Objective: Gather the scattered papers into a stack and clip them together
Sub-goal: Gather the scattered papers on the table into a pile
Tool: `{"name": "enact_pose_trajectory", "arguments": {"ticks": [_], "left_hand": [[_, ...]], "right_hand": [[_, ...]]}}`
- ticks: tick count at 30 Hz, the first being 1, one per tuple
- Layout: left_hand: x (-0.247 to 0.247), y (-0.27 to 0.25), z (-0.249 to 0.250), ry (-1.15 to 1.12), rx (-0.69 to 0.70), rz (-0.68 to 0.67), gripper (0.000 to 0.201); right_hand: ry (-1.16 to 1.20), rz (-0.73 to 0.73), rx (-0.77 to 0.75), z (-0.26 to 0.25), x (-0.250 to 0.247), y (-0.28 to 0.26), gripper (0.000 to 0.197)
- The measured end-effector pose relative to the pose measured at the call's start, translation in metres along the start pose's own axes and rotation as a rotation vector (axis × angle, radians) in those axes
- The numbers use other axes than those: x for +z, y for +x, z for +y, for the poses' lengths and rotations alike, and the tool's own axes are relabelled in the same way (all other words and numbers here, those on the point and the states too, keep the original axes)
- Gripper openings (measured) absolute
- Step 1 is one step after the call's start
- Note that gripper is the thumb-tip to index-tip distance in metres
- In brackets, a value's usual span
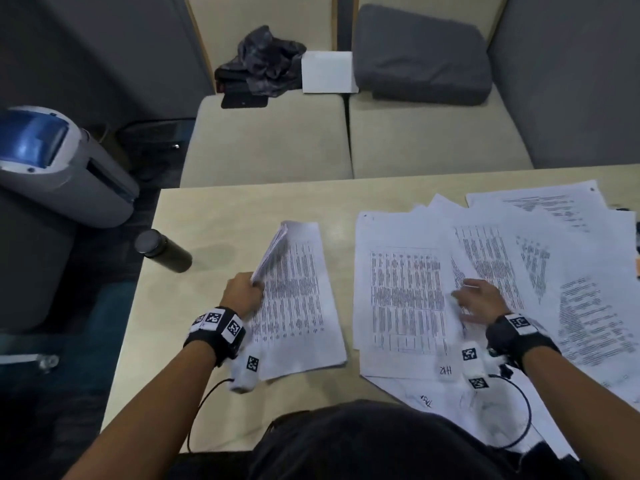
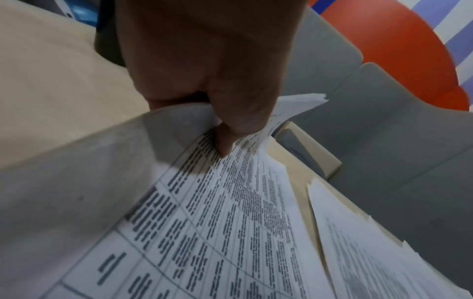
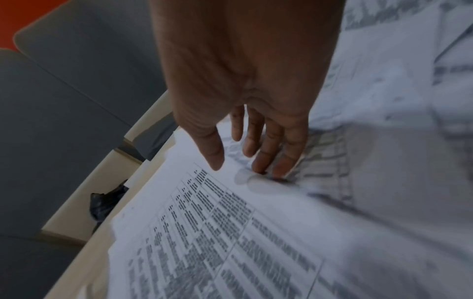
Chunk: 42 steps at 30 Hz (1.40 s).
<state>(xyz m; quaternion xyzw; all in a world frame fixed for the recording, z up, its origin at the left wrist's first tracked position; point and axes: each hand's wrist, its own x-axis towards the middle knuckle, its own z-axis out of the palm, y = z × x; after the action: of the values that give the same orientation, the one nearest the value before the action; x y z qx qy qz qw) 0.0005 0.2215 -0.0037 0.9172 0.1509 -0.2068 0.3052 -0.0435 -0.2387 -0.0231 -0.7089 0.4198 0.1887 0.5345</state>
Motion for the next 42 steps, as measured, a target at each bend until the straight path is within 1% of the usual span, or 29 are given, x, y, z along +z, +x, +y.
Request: {"name": "enact_pose_trajectory", "arguments": {"ticks": [2,4,6,7,8,9,10,11,15,18,21,24,26,27,29,30,32,33,34,35,37,38,40,41,42], "left_hand": [[0.014,-0.003,0.002,0.017,-0.005,-0.038,0.024],[0.026,-0.005,0.008,0.020,-0.004,-0.077,0.024],[0.036,-0.005,0.015,0.035,0.011,-0.115,0.024],[0.040,-0.005,0.018,0.040,0.019,-0.127,0.026],[0.042,-0.006,0.022,0.047,0.024,-0.135,0.027],[0.044,-0.006,0.025,0.063,0.030,-0.138,0.026],[0.045,-0.006,0.027,0.077,0.034,-0.134,0.024],[0.045,-0.006,0.027,0.087,0.033,-0.128,0.023],[0.040,-0.006,0.018,0.068,-0.024,-0.105,0.033],[0.034,-0.005,0.006,0.051,-0.067,-0.095,0.031],[0.031,-0.002,-0.005,-0.049,-0.097,-0.092,0.024],[0.033,-0.002,-0.010,-0.242,-0.107,-0.147,0.019],[0.036,-0.003,-0.008,-0.406,-0.113,-0.187,0.007],[0.037,-0.003,-0.004,-0.472,-0.133,-0.183,0.020],[0.040,-0.003,0.002,-0.585,-0.165,-0.172,0.051],[0.042,-0.004,0.006,-0.640,-0.172,-0.169,0.061],[0.047,-0.004,0.012,-0.753,-0.152,-0.202,0.086],[0.049,-0.006,0.015,-0.773,-0.151,-0.229,0.097],[0.052,-0.008,0.019,-0.775,-0.135,-0.248,0.098],[0.055,-0.012,0.021,-0.739,-0.129,-0.244,0.086],[0.062,-0.014,0.026,-0.643,-0.075,-0.206,0.052],[0.065,-0.014,0.028,-0.604,-0.045,-0.173,0.045],[0.059,-0.018,0.036,-0.551,0.027,-0.103,0.041],[0.051,-0.019,0.041,-0.530,0.072,-0.081,0.039],[0.040,-0.023,0.049,-0.531,0.119,-0.067,0.036]], "right_hand": [[0.006,-0.045,-0.016,-0.002,0.016,-0.002,0.062],[-0.070,-0.068,-0.060,-0.006,0.034,0.001,0.071],[-0.189,-0.136,-0.084,-0.009,0.050,-0.001,0.093],[-0.249,-0.163,-0.095,-0.012,0.056,-0.004,0.092],[-0.279,-0.167,-0.110,-0.015,0.062,-0.008,0.077],[-0.281,-0.178,-0.137,-0.017,0.066,-0.009,0.053],[-0.275,-0.182,-0.175,-0.018,0.069,-0.005,0.038],[-0.284,-0.197,-0.212,-0.020,0.070,-0.008,0.031],[-0.289,-0.192,-0.422,-0.044,0.059,-0.021,0.032],[-0.176,-0.227,-0.521,-0.077,0.039,-0.039,0.025],[-0.070,-0.249,-0.571,-0.099,0.024,-0.046,0.032],[-0.048,-0.230,-0.577,-0.104,0.029,-0.052,0.027],[-0.038,-0.214,-0.548,-0.097,0.042,-0.055,0.024],[-0.044,-0.210,-0.527,-0.091,0.050,-0.056,0.023],[-0.075,-0.215,-0.465,-0.076,0.070,-0.053,0.024],[-0.112,-0.228,-0.441,-0.068,0.079,-0.051,0.027],[-0.263,-0.275,-0.399,-0.049,0.099,-0.041,0.036],[-0.347,-0.304,-0.375,-0.040,0.109,-0.038,0.041],[-0.417,-0.332,-0.356,-0.034,0.117,-0.037,0.047],[-0.468,-0.350,-0.338,-0.029,0.126,-0.037,0.051],[-0.543,-0.374,-0.339,-0.024,0.139,-0.037,0.051],[-0.588,-0.387,-0.367,-0.024,0.142,-0.038,0.048],[-0.614,-0.369,-0.406,-0.026,0.143,-0.035,0.050],[-0.548,-0.337,-0.407,-0.030,0.141,-0.035,0.058],[-0.424,-0.290,-0.389,-0.035,0.137,-0.032,0.069]]}}
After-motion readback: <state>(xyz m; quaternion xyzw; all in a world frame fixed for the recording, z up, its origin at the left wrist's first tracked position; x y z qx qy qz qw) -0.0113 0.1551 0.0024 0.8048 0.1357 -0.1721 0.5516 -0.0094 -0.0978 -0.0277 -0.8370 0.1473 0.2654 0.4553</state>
